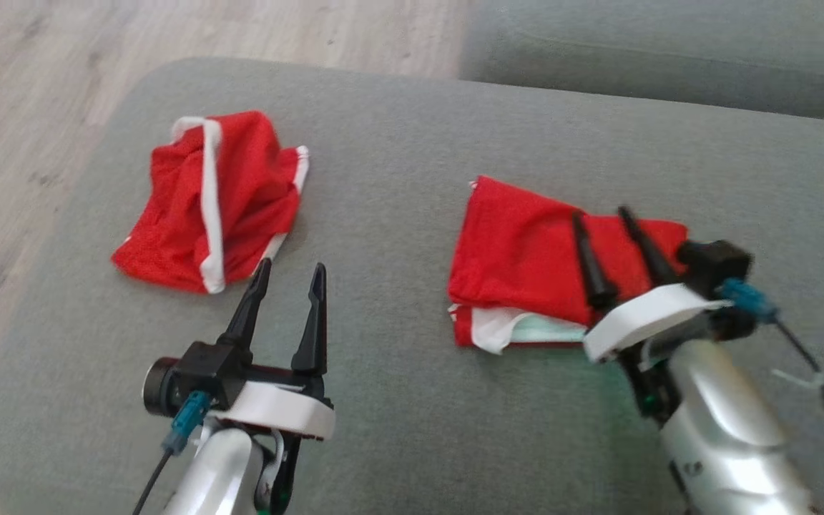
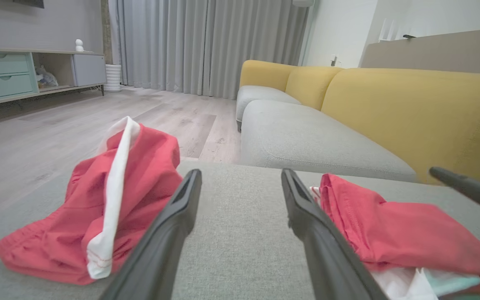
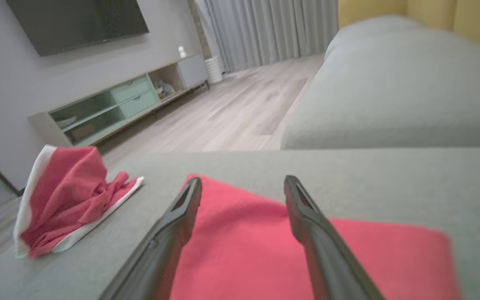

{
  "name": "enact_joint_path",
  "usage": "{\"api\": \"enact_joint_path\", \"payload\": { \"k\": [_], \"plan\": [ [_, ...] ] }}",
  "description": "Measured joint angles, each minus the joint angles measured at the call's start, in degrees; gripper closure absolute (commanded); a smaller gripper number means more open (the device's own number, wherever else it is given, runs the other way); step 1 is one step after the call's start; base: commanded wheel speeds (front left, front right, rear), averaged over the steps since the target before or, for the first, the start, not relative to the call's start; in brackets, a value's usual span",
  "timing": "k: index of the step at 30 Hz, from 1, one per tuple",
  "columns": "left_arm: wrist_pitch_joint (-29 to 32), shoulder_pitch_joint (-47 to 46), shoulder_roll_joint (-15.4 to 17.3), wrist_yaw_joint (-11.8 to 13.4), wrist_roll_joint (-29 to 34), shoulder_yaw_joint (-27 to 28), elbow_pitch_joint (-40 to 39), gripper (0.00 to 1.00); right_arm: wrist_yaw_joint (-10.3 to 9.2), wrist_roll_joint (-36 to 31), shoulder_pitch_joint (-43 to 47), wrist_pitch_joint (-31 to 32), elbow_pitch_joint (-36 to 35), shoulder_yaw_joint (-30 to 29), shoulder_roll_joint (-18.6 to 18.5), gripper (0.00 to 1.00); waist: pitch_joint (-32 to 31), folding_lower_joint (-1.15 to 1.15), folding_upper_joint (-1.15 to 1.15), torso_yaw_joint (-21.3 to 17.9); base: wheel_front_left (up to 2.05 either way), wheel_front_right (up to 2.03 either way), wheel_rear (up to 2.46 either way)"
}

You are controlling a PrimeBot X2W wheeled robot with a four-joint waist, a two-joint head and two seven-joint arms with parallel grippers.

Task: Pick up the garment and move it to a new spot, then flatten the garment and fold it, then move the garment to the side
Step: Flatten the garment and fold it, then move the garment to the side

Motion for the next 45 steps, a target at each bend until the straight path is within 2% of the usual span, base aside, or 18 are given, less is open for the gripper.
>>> {"api": "enact_joint_path", "payload": {
  "k": [4,9,13,19,25,45],
  "plan": [
    [0.0,0.6,0.0,0.0,0.4,0.8,0.0,0.00,0.00,-5.6,2.7,-0.5,-6.3,-7.0,-0.7,0.00,-0.7,0.00,0.00,-2.7,0.00,0.00,0.00],
    [0.0,1.9,0.0,0.0,0.4,2.1,-0.1,0.00,0.00,-12.4,11.0,-0.5,-14.7,-13.9,-0.5,0.00,-1.3,0.00,0.00,-5.6,0.00,0.00,0.00],
    [0.0,2.6,0.0,0.0,0.4,2.6,-0.1,0.00,0.00,-14.0,16.9,-0.5,-19.9,-17.9,0.2,0.00,-1.7,0.00,0.00,-7.1,0.00,0.00,0.00],
    [0.0,4.0,0.0,0.0,1.0,3.4,-0.2,0.00,0.00,-14.6,22.0,-0.5,-22.9,-19.4,1.2,0.00,-2.3,0.00,0.00,-8.1,0.00,0.00,0.00],
    [0.0,6.0,0.0,0.0,1.0,3.7,-0.8,0.00,0.00,-11.9,24.5,-0.5,-24.1,-19.6,1.3,0.00,-2.7,0.00,0.00,-8.4,0.00,0.00,0.00],
    [0.0,6.0,0.0,0.0,0.9,2.8,-1.4,0.00,0.00,-11.2,24.4,-0.5,-24.2,-18.8,1.4,0.00,-1.0,0.00,0.00,-6.8,0.00,0.00,0.00]
  ]
}}
